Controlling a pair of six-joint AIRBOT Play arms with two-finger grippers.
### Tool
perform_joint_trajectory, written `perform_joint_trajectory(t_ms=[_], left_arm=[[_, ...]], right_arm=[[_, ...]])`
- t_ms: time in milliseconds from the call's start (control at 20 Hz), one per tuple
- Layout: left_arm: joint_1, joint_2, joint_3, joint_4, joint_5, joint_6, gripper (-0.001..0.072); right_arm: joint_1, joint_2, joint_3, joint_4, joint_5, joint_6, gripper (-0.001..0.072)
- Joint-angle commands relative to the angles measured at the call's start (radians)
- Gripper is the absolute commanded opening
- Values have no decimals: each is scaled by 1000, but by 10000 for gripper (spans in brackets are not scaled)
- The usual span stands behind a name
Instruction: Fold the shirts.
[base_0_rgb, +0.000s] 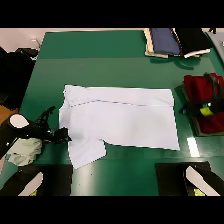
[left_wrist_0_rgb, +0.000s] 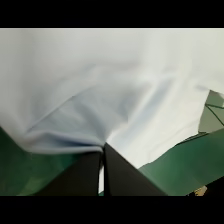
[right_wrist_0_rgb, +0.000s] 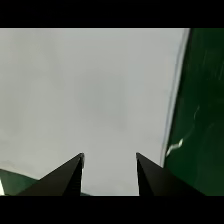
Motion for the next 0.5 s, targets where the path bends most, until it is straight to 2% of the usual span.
perform_joint_trajectory(t_ms=[0,200,450], left_arm=[[0,1,47,-3,-19,31,30],[0,1,49,-3,-21,42,30],[0,1,49,2,-26,43,30]], right_arm=[[-143,-3,-186,-111,82,-2,390],[-203,-60,-332,-102,51,-24,390],[-87,-174,-354,-92,29,-24,386]])
